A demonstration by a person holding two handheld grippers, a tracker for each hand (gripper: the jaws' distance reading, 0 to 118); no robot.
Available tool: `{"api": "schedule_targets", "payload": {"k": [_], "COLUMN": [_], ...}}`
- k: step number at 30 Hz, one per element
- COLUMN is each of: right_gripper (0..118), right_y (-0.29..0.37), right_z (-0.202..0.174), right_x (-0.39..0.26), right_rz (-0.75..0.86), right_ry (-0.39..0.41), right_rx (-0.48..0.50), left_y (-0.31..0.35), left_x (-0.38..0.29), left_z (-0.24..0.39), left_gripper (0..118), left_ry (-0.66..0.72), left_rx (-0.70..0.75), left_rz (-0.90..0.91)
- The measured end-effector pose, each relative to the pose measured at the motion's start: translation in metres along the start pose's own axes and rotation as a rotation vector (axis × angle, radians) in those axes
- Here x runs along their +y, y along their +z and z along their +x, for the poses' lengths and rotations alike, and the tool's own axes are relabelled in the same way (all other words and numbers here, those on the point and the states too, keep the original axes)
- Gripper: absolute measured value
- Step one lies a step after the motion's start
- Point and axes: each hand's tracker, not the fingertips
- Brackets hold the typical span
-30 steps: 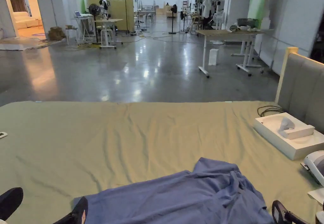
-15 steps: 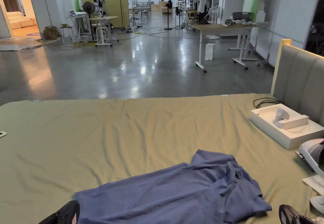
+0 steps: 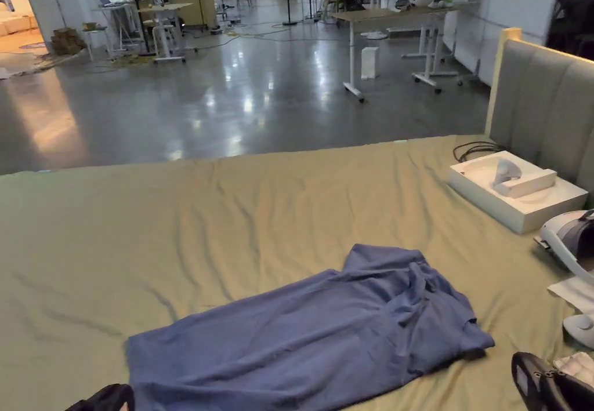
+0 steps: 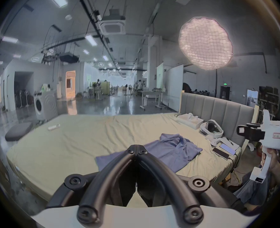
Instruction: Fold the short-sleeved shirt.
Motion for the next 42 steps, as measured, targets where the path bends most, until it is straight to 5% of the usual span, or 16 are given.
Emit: {"api": "schedule_targets", "payload": {"k": [3, 6, 7, 18, 22, 26, 29, 32, 38, 39, 42], "right_gripper": [0, 0, 0, 0, 0, 0, 0, 0, 0, 10, 102], "right_y": [-0.002, -0.005, -0.006, -0.019, -0.023, -0.023, -0.022, -0.025, -0.099, -0.121, -0.192], "right_z": [0.005, 0.011, 0.013, 0.029, 0.032, 0.034, 0.035, 0.042, 0.08, 0.088, 0.113], "right_x": [-0.002, -0.006, -0.007, -0.027, -0.032, -0.036, -0.038, -0.041, -0.053, -0.056, -0.068], "right_rz": [-0.015, -0.031, -0.039, -0.132, -0.153, -0.166, -0.175, -0.194, -0.299, -0.341, -0.397], "right_ry": [-0.01, -0.042, -0.051, -0.06, -0.076, -0.077, -0.053, -0.084, -0.237, -0.263, -0.328], "right_rx": [-0.007, -0.017, -0.021, -0.091, -0.098, -0.091, -0.11, -0.12, -0.06, -0.047, -0.03], "left_y": [-0.035, -0.078, -0.095, -0.178, -0.187, -0.196, -0.207, -0.215, -0.215, -0.215, -0.213], "left_x": [-0.02, -0.044, -0.052, -0.094, -0.088, -0.083, -0.08, -0.084, -0.081, -0.081, -0.08], "left_z": [-0.029, -0.063, -0.076, -0.129, -0.117, -0.103, -0.096, -0.098, -0.11, -0.111, -0.106], "left_gripper": [6, 76, 85, 85, 83, 51, 43, 13, 10, 10, 10], "left_ry": [0.135, 0.236, 0.247, 0.277, 0.149, 0.045, 0.039, 0.007, 0.046, 0.054, 0.069], "left_rx": [0.004, 0.028, 0.039, 0.153, 0.238, 0.244, 0.233, 0.246, 0.211, 0.208, 0.206], "left_rz": [-0.087, -0.177, -0.229, -0.519, -0.581, -0.625, -0.649, -0.689, -0.723, -0.726, -0.731]}}
